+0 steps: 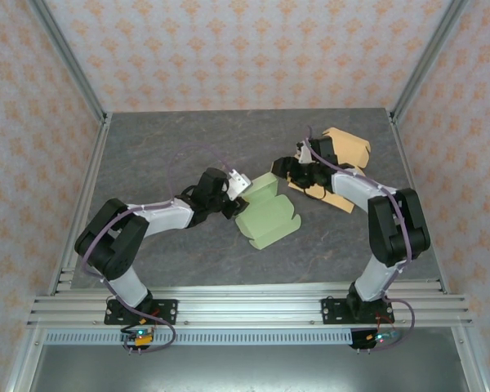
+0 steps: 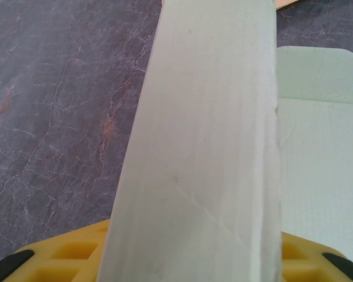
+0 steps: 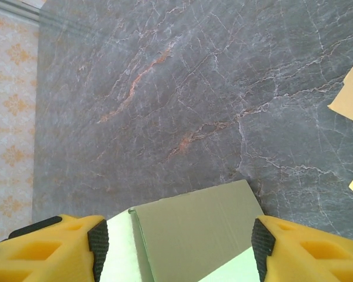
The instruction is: Fold the paper box
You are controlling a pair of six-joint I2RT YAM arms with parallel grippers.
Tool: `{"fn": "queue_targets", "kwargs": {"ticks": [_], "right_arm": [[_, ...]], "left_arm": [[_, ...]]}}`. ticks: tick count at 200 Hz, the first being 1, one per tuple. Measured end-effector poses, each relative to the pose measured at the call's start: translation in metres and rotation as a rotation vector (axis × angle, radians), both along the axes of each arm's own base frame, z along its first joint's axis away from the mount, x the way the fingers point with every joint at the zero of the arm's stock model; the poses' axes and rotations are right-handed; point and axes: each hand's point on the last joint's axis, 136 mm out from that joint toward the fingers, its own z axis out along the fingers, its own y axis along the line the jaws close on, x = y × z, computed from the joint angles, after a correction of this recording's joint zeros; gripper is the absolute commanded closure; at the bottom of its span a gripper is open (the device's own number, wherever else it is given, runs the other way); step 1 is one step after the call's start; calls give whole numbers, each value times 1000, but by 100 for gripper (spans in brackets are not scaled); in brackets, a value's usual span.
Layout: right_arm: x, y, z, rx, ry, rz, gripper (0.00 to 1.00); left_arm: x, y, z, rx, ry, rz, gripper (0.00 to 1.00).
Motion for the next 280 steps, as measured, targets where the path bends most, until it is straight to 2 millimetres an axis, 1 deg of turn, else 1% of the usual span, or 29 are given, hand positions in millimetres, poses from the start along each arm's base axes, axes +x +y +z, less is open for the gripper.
{"fn": "queue_targets", "kwargs": {"ticks": [27, 40, 50, 64, 77, 98, 123, 155, 164, 171, 184, 207, 214, 243, 258, 280], "right_arm": [[-2, -1, -3, -15, 4, 9, 34], [-1, -3, -4, -23, -3, 6, 38], [0, -4, -8, -27, 0, 1, 43], [2, -4, -18, -12, 10, -1, 44], [6, -4, -16, 15, -9, -1, 44], [5, -4, -16, 32, -13, -6, 43], [2, -7, -9, 23, -22, -18, 42], [0, -9, 23, 31, -100, -21, 40], [-1, -9, 28, 33, -118, -18, 40], [-2, -9, 28, 34, -123, -16, 40], [-5, -10, 19, 32, -110, -14, 40], [-18, -13, -17, 8, -24, -13, 39], [-20, -12, -21, 17, -17, -6, 38], [-16, -19, -15, -17, -62, -14, 34], [-17, -24, -9, -55, -90, -19, 34], [-15, -36, 15, -132, -195, -40, 36]], "left_arm": [[0, 0, 0, 0, 1, 0, 56], [0, 0, -1, 1, 3, 0, 56], [0, 0, -1, 1, 3, 0, 56], [0, 0, -2, 0, 4, -2, 56], [0, -1, -1, -1, 3, -2, 56], [0, -1, -1, -1, 3, -2, 56], [1, -1, 0, -1, 2, -2, 56], [2, -2, -2, -1, 4, -3, 56], [2, -2, -2, -2, 4, -3, 57], [2, -3, -2, -3, 5, -5, 57], [2, -3, -1, -4, 5, -7, 57], [3, -4, -1, -5, 8, -8, 57], [3, -4, -2, -3, 12, -7, 57], [8, -8, -1, -8, 26, -6, 57], [10, -10, -1, -20, 40, 0, 57], [12, -12, 2, -59, 88, 16, 58]]}}
